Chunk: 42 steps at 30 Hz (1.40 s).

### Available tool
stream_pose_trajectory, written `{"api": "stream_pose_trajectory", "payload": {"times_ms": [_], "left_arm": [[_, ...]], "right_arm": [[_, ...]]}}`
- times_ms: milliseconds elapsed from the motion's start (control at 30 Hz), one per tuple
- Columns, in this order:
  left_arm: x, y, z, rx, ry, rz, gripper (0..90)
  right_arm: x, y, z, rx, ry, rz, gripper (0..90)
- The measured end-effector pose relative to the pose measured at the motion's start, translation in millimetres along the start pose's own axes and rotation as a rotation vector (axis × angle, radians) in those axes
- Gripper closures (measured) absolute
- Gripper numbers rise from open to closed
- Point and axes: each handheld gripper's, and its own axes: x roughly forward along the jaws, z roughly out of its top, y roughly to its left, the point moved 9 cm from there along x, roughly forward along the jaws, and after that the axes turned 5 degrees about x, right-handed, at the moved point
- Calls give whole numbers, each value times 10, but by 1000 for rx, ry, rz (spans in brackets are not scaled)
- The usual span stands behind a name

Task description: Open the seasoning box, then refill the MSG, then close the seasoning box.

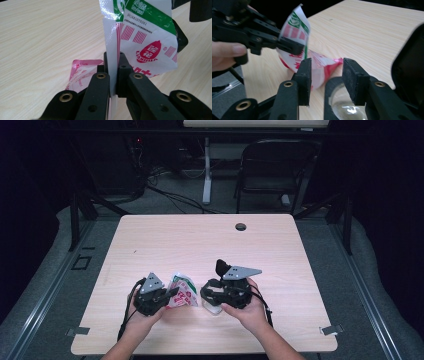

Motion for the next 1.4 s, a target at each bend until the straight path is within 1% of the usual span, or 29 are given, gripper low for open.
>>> {"api": "stream_pose_trajectory", "payload": {"times_ms": [67,133,200,300,400,633,700,733,800,833,933,1000,1100,1400], "left_arm": [[0,-2,-1,1,1,0,900],[2,-4,0,1,2,-1,900],[5,-4,1,2,2,-1,900],[10,-11,1,-1,0,-1,900],[8,-8,1,2,1,-1,900],[11,-9,1,2,0,-2,900],[12,-10,2,2,0,-2,900],[13,-11,3,2,-1,-2,900],[16,-14,3,3,-2,-1,900],[18,-17,5,2,-3,-2,900],[22,-19,6,2,-4,-3,900],[22,-20,4,4,-1,-4,900],[21,-21,3,5,-1,-4,900],[19,-18,1,3,-2,-3,900]], "right_arm": [[20,25,24,-6,-5,4,596],[50,53,35,-19,8,15,598],[89,87,41,-10,2,24,606],[120,89,22,-24,27,13,611],[157,90,25,1,22,17,617],[192,102,40,15,17,29,630],[202,103,35,14,23,33,638],[212,105,30,15,27,36,657],[238,123,7,38,44,57,692],[246,122,-4,30,55,54,708],[285,129,-24,26,65,47,740],[304,135,-33,19,76,48,749],[333,155,-36,22,73,50,766],[384,165,-42,20,87,55,779]]}}
